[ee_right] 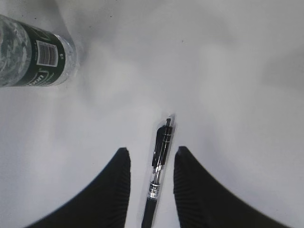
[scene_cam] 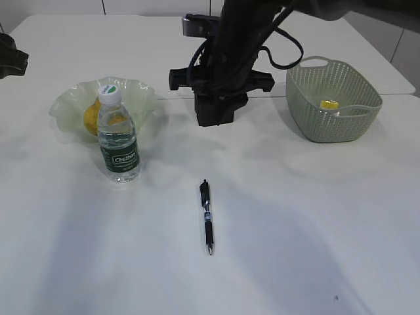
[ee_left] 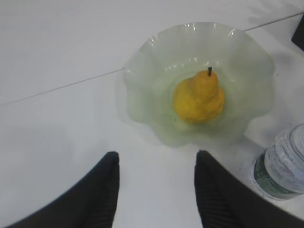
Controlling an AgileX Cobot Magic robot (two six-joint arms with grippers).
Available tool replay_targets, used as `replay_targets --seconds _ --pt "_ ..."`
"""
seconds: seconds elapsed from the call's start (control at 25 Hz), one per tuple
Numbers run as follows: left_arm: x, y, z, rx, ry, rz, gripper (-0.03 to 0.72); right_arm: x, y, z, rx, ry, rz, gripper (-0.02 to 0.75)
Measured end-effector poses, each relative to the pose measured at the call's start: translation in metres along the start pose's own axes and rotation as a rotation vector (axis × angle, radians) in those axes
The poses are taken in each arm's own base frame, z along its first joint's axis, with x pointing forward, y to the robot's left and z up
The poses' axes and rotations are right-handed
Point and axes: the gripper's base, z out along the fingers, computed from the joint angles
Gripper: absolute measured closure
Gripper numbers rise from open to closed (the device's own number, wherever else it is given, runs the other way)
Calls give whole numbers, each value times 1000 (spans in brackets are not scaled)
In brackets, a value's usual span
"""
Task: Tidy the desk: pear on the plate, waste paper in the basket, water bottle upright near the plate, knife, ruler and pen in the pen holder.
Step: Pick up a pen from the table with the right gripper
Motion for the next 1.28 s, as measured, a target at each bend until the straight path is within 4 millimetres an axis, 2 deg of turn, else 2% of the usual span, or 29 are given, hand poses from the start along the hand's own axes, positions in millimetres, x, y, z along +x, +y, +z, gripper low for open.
replay_targets --seconds 0.36,0.72,0.92,1.28 --pt "7 0 0 2 80 -4 325 3 5 20 -70 63 44 498" --pt "9 0 0 2 99 -4 325 9 12 54 -86 142 71 498" --pt "9 0 0 2 99 -4 325 9 13 54 -68 137 78 492" --pt "9 0 0 3 99 -7 325 8 7 57 -7 126 132 396"
